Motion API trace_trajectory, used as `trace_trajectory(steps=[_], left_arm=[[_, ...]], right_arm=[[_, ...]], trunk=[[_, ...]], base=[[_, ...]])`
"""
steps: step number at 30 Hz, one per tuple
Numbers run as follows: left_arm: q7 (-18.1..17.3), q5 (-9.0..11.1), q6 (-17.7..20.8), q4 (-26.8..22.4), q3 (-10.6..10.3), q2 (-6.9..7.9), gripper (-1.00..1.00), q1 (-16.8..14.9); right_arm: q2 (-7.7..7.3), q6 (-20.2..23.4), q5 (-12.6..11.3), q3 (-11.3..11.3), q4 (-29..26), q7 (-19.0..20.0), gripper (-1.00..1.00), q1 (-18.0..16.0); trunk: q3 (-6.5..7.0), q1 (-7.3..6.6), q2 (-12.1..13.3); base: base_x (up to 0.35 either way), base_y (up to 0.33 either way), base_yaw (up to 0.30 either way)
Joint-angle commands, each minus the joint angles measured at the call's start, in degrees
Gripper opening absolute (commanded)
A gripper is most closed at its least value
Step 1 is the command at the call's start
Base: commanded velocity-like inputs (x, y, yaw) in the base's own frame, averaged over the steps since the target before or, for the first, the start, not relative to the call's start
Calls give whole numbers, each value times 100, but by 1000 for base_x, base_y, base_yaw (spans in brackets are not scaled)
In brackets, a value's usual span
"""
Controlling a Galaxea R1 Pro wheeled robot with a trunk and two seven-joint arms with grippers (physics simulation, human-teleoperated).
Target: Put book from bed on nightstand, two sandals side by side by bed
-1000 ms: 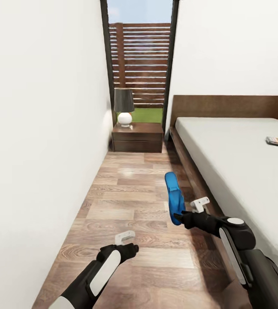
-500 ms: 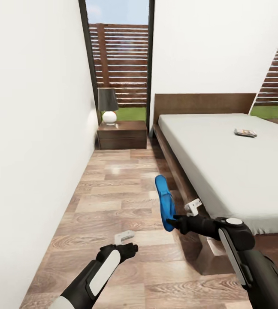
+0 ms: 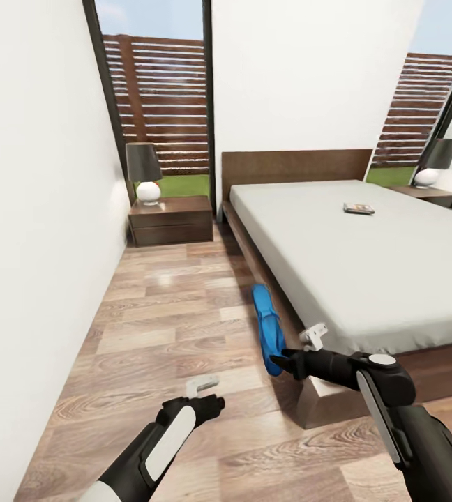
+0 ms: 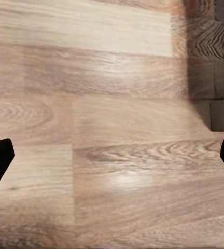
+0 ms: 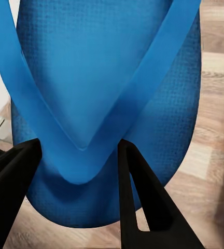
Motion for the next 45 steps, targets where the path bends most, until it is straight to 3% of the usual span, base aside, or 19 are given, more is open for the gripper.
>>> trace_trajectory(steps=[1, 10, 22, 25, 27, 29, 30, 34, 37, 45], left_arm=[[55, 56, 2, -10, -13, 2, 100, -3], [52, 58, 2, -10, -25, 0, 100, -2], [47, 58, 9, -7, -25, 0, 100, -3], [45, 60, 10, -8, -25, -3, 100, -3], [45, 63, 9, -8, -26, -7, 100, -3], [45, 64, 8, -9, -26, -8, 100, -3], [44, 68, 8, -10, -26, -15, 100, -3], [40, 81, 8, -10, -31, -58, 100, -3], [31, 92, 9, -10, -30, -80, 100, -3], [-28, 80, 23, -2, -34, -104, 100, -3]], right_arm=[[-3, 35, -2, 3, -3, 41, -100, -6], [-10, 20, -5, -4, -3, 56, -100, -19], [-12, -69, -3, -11, -3, 62, -100, -19], [-108, -48, -5, -65, -3, 76, -100, -32], [-288, -46, -5, -223, -3, 82, -100, -31], [-451, -60, -4, -511, -3, 89, -100, -26], [-575, -68, -5, -779, -3, 112, -100, -19], [-779, -83, -5, -1358, -3, 269, -100, -4], [-842, -90, -3, -1583, -3, 343, -100, -2], [-884, -87, 1, -1736, -3, 393, -100, -17]], trunk=[[-5, -1, -2], [-5, -1, -2], [-5, -1, -2], [-5, -1, -2], [-5, -1, -2], [-5, -1, -2], [-5, -1, -2], [-5, -1, -2], [-5, -1, -2], [-5, -1, -2]], base=[[-1, 0, -260], [-9, 0, -261], [-262, 0, -261], [-65, 0, -261], [-20, 0, -261], [-10, 0, -261], [-6, 0, -261], [-3, 0, -261], [-1, 0, -261], [0, 0, -261]])
